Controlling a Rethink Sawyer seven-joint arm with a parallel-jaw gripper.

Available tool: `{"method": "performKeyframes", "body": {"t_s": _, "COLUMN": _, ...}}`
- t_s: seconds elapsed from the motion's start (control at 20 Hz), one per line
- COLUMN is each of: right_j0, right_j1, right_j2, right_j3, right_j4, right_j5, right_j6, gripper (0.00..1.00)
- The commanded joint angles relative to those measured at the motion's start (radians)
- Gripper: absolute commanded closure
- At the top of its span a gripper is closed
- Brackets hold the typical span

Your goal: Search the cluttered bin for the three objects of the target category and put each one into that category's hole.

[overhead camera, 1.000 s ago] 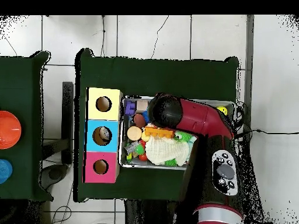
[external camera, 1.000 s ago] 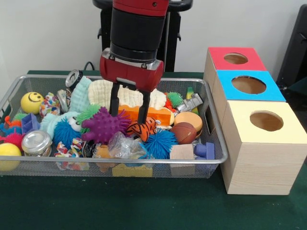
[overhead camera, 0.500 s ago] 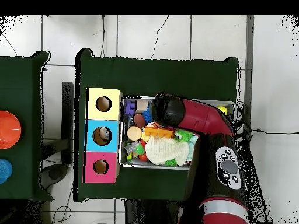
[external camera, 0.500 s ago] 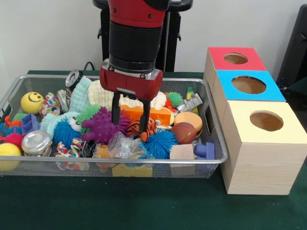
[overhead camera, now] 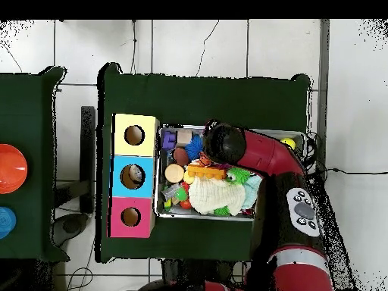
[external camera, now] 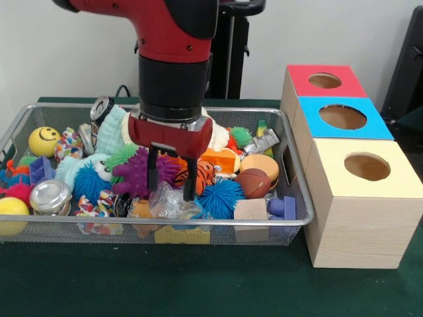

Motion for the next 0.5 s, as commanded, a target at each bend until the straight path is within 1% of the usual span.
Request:
{"method": "performKeyframes", "body": {"t_s": 0.05, "right_j0": -0.015, "right_j1": 0.059, "right_j2": 0.095, "right_j3": 0.011, "right_j4": -0.041, "right_j5": -0.069, "right_j6": 0.045, "gripper": 0.00}}
{"method": "performKeyframes", "body": {"t_s": 0.2, "right_j0": -0.013, "right_j1": 0.073, "right_j2": 0.094, "right_j3": 0.017, "right_j4": -0.038, "right_j5": -0.093, "right_j6": 0.061, "gripper": 0.00}}
{"method": "performKeyframes", "body": {"t_s": 0.35, "right_j0": 0.005, "right_j1": 0.079, "right_j2": 0.077, "right_j3": 0.028, "right_j4": -0.038, "right_j5": -0.123, "right_j6": 0.088, "gripper": 0.00}}
{"method": "performKeyframes", "body": {"t_s": 0.45, "right_j0": 0.025, "right_j1": 0.071, "right_j2": 0.055, "right_j3": 0.038, "right_j4": -0.048, "right_j5": -0.143, "right_j6": 0.098, "gripper": 0.00}}
{"method": "performKeyframes", "body": {"t_s": 0.5, "right_j0": 0.033, "right_j1": 0.066, "right_j2": 0.046, "right_j3": 0.040, "right_j4": -0.065, "right_j5": -0.169, "right_j6": 0.092, "gripper": 0.00}}
